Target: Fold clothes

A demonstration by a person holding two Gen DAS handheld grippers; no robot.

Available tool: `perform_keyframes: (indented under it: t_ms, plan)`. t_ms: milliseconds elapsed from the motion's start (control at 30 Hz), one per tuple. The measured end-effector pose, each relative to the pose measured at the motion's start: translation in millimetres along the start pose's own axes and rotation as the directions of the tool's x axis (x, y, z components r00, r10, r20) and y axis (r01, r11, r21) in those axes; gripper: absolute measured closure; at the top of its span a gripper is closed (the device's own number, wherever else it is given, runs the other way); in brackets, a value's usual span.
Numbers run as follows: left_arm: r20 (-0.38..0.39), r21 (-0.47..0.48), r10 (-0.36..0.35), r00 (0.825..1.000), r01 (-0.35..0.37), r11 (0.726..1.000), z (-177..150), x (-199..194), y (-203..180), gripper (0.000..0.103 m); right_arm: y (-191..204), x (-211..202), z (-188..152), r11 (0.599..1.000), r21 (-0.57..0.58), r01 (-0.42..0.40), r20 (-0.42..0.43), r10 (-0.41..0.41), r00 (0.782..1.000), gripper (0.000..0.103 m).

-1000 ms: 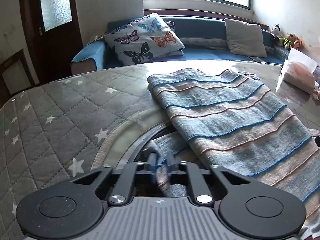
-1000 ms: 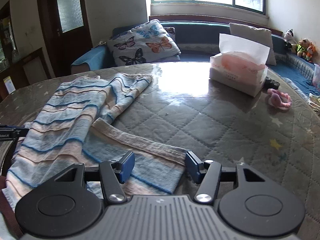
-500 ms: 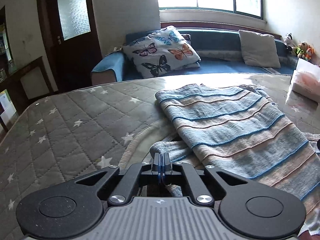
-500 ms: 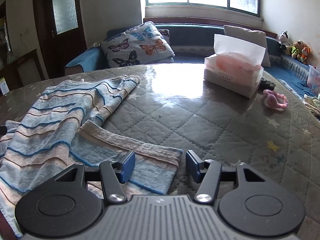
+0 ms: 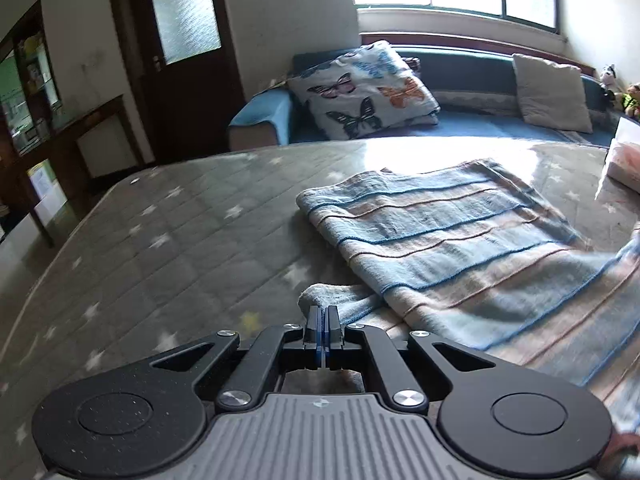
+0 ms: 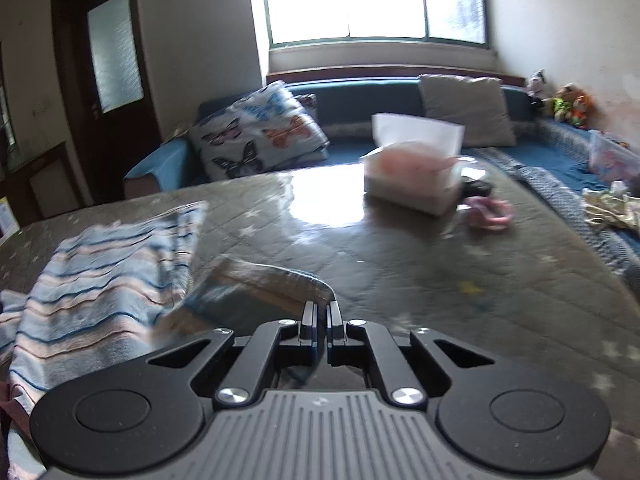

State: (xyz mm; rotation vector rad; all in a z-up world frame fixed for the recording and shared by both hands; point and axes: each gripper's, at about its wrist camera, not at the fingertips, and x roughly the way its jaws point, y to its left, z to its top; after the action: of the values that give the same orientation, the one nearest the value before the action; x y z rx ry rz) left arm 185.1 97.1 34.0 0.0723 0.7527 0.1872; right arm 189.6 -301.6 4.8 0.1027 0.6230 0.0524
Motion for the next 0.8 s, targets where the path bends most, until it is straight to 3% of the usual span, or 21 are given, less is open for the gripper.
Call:
perform_keyframes:
  t_ms: [333, 633, 800]
  plan:
    - [-0.035, -0.051, 0.086, 0.996, -0.088, 0.995, -51, -48, 50, 0.102, -28, -72, -43, 0.993, 0.030, 0.117, 0.016, -0.117, 0.993, 0.100]
    - [-0.117, -0.128, 0.158, 0.980, -0.173, 0.977, -106, -98, 97, 0.102, -51, -112, -83, 0.978, 0.036, 0.205, -0.099, -0.200, 0.975, 0.100]
    - [-0.116, -0.152, 0.135, 0.984, -0.152, 0.977, -108, -113, 109, 0.097, -43, -110, -80, 0.985, -0.012, 0.171, -0.124, -0.172, 0.977, 0.097]
